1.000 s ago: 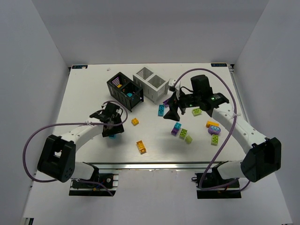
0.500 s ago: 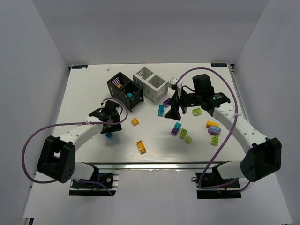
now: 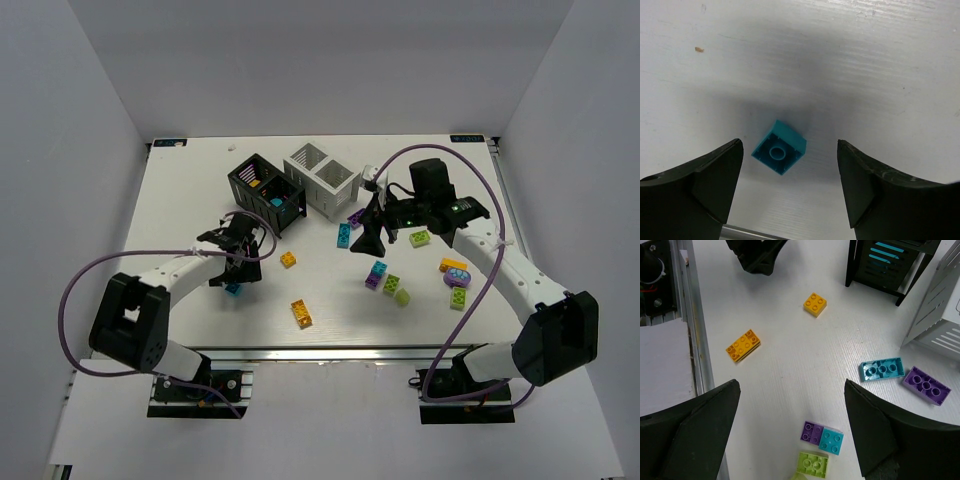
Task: Sort the legos into containers by color
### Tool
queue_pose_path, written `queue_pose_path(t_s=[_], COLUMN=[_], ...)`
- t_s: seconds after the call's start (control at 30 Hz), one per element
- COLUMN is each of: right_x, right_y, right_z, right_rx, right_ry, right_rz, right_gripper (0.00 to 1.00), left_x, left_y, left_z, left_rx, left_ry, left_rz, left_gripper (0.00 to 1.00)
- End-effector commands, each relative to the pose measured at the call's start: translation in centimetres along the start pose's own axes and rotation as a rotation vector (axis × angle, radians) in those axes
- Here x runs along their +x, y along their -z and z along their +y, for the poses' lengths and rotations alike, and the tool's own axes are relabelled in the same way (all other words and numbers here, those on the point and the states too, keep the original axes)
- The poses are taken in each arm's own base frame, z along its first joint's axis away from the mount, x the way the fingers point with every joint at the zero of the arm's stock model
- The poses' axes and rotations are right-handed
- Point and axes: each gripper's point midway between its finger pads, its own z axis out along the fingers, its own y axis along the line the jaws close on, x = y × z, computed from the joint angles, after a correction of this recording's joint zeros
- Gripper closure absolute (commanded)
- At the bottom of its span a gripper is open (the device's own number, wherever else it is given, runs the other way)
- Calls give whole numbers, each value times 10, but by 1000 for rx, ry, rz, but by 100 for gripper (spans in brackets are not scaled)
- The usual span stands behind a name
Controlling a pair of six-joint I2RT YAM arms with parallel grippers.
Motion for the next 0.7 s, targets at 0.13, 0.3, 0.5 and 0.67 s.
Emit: queue_pose_path(t_s=[0.13,0.3,0.5,0.67], right_x=[-4,-2,-6,-9], right_y=[4,6,7,8], right_z=[-3,-7,-13,-16], right_rx=[9,21,32,34], right_ry=[1,-7,-7,-8], right_rz=[-14,-14,-24,-30], right_gripper=[11,11,11,11], left_x=[-7,0,6,16], left_y=[-6,-12,-14,-13], left_z=[-1,-4,-12,-16], left_rx=[-25,-15,23,62], left_ry=[-60,-64,-33,0], left_rz=[9,37,55,72], left_gripper=[18,23,27,30])
